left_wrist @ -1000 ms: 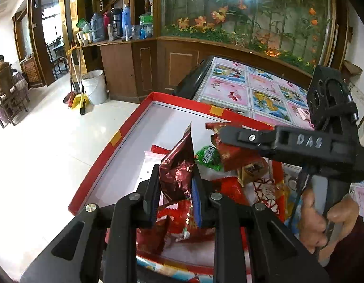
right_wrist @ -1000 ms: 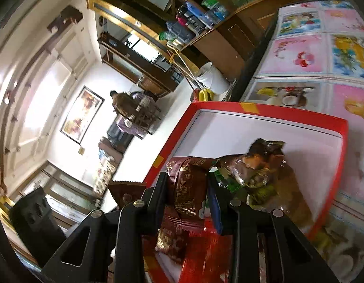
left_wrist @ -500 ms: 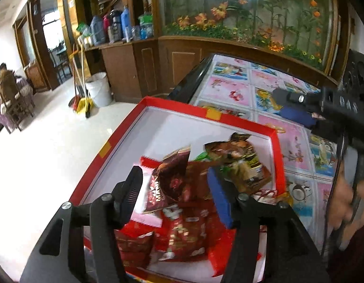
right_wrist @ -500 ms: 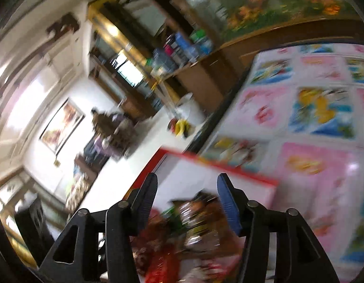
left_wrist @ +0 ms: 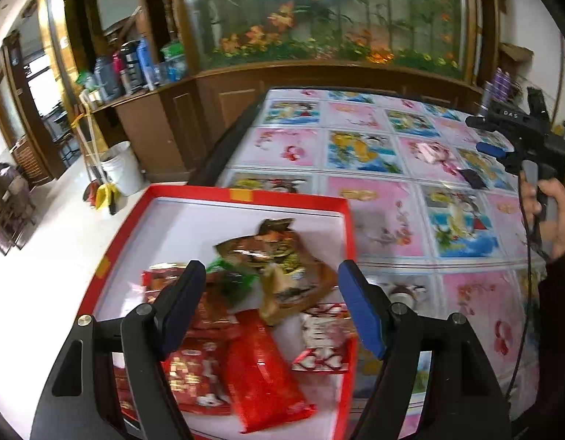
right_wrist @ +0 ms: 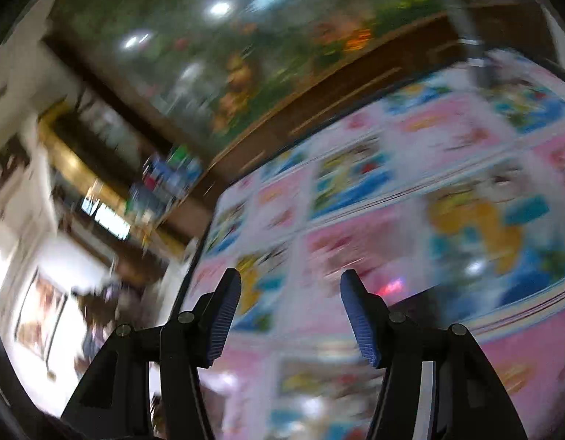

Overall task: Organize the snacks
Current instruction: 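Grasp the black packet on the table with the right tool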

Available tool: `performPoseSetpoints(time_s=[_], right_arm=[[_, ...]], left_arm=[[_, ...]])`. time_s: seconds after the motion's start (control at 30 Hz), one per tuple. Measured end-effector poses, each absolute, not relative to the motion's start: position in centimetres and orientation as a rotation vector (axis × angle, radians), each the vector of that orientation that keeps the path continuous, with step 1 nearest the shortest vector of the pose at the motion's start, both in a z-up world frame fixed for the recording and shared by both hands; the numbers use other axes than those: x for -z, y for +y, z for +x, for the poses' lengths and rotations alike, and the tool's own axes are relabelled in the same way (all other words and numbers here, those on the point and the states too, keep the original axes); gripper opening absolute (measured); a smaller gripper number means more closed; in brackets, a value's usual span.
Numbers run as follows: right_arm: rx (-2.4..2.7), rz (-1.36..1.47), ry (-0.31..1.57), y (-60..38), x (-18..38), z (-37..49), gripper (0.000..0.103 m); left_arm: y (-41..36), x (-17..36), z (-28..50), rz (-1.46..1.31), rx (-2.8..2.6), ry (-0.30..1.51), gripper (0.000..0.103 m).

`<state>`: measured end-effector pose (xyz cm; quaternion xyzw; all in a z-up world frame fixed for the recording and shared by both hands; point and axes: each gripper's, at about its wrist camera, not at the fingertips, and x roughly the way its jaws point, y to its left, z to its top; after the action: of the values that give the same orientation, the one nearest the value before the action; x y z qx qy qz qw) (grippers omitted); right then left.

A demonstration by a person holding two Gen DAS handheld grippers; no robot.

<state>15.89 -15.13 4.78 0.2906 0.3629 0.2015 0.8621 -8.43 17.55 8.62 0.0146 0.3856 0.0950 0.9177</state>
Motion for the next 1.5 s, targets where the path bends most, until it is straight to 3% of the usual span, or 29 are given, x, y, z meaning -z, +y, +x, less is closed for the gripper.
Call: performPoseSetpoints(time_s=[0.37, 0.7, 0.9, 1.3, 1.5], right_arm=[[-0.35, 0.684, 0.963, -20.2, -1.8, 18.9, 0.059], [-0.39, 0.656, 0.96, -16.6, 0.1, 18.9, 0.058], [-0.699, 0.551, 1.264, -13.2, 0.2, 17.4, 0.055], [-0.708, 0.173, 1.077, -8.5, -4.2, 11.6, 0.058], [-0.695, -0.105, 1.059, -3.7, -2.7, 9.7, 0.062]], left_arm=[[11.5, -10.6, -6.4, 0.111, -0.071, 0.767, 0.078], [10.0, -9.7, -7.4, 0.1, -0.049, 0.807, 0.078], [11.2, -10.3, -9.5, 0.097, -0.077, 0.799, 0.078], [11.1, -9.9, -10.4, 0.083, -0.066, 0.804, 0.078], [11.8, -9.7, -10.7, 0.066, -0.09, 0.813, 0.078]])
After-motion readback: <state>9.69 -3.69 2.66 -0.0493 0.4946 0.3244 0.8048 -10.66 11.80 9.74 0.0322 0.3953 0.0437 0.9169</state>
